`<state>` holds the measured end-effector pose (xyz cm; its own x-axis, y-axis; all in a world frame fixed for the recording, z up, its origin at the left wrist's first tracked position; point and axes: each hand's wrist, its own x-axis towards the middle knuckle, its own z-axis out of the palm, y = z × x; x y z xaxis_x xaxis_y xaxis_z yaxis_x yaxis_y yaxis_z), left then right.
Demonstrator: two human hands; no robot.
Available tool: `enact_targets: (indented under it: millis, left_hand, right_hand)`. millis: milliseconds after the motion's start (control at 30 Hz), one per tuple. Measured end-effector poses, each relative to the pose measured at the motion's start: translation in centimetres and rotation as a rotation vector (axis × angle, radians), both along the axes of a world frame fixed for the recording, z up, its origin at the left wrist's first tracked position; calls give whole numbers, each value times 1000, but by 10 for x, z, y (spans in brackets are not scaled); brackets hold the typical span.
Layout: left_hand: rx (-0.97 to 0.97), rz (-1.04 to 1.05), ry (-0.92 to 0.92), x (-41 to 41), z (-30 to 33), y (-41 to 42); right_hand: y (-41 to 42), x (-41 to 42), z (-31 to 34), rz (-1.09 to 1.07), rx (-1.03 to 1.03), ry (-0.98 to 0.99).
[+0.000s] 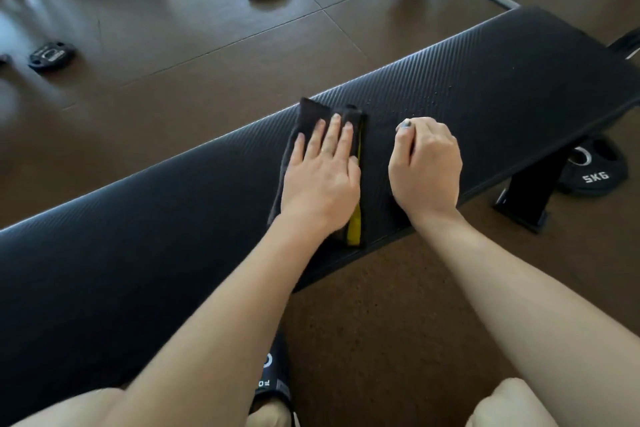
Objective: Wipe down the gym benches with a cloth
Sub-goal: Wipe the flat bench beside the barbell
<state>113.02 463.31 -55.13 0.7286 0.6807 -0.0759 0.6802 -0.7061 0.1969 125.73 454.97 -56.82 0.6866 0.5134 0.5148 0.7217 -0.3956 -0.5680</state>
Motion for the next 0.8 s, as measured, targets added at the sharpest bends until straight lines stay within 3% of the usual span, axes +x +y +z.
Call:
enact_targets:
  millis: [167,500,733,800]
  left_hand:
    - [18,-80,12,-51,-2,-88]
    - [12,-82,13,34,-1,-9]
    - [27,-146,55,-58,0,-95]
    - [48,-160,68,-57,1,-92]
  right_hand:
    - [-1,-1,-2,-21,-33,-50]
    - [2,2,-1,-36,-6,-2]
    - [-2,20,6,113,-38,67]
    - [-13,40,8,169,-136,-50]
